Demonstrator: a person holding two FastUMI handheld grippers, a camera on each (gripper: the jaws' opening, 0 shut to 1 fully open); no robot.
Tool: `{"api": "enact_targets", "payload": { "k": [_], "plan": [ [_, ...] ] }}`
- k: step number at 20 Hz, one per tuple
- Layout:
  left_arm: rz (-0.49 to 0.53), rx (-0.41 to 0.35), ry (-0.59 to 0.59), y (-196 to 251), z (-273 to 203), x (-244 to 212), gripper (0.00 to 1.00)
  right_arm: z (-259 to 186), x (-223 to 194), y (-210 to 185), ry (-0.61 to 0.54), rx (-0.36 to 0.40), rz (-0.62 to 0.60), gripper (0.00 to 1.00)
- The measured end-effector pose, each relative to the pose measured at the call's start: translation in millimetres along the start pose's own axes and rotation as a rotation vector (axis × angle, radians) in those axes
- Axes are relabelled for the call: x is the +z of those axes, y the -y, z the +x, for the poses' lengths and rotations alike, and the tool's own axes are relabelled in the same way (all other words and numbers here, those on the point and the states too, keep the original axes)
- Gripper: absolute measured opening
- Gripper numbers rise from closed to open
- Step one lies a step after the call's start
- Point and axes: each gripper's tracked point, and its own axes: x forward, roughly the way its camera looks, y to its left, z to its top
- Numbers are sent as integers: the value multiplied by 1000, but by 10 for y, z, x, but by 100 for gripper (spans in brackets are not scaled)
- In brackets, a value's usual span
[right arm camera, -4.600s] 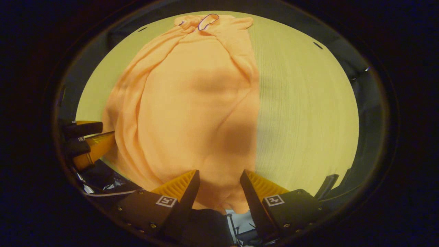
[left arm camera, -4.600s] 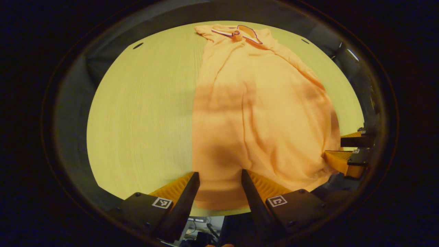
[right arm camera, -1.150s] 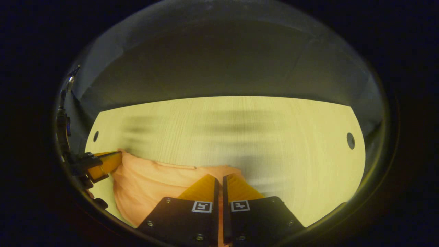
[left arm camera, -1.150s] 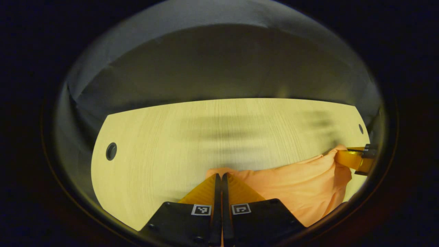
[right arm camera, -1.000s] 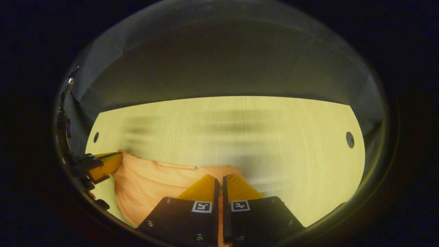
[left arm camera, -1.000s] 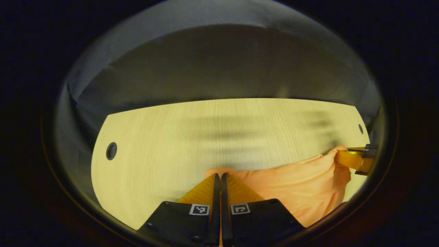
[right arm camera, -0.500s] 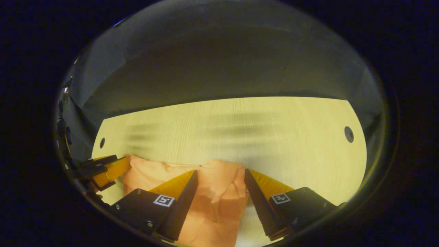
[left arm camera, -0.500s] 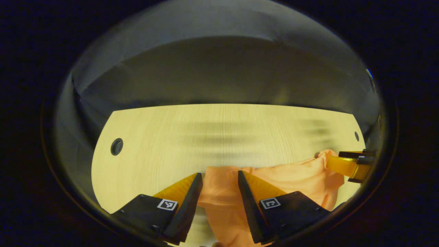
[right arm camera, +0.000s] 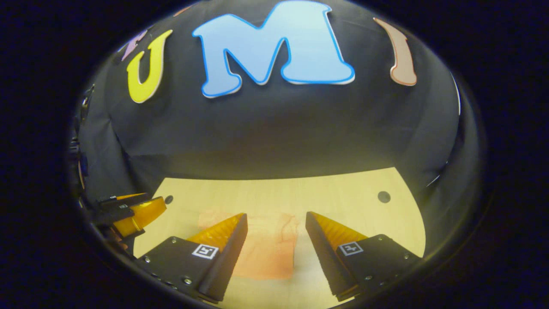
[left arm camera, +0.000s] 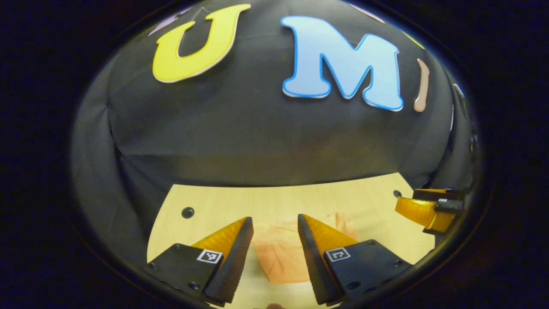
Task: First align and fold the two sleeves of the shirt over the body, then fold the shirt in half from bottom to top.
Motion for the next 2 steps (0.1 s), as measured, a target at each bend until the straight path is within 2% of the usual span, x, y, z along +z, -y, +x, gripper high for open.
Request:
{"api": "enact_targets", "payload": {
  "k": [2],
  "plan": [
    [27,-10,95,294,-794,285,71,-751,220,-125,122,27,5,87]
  ]
}}
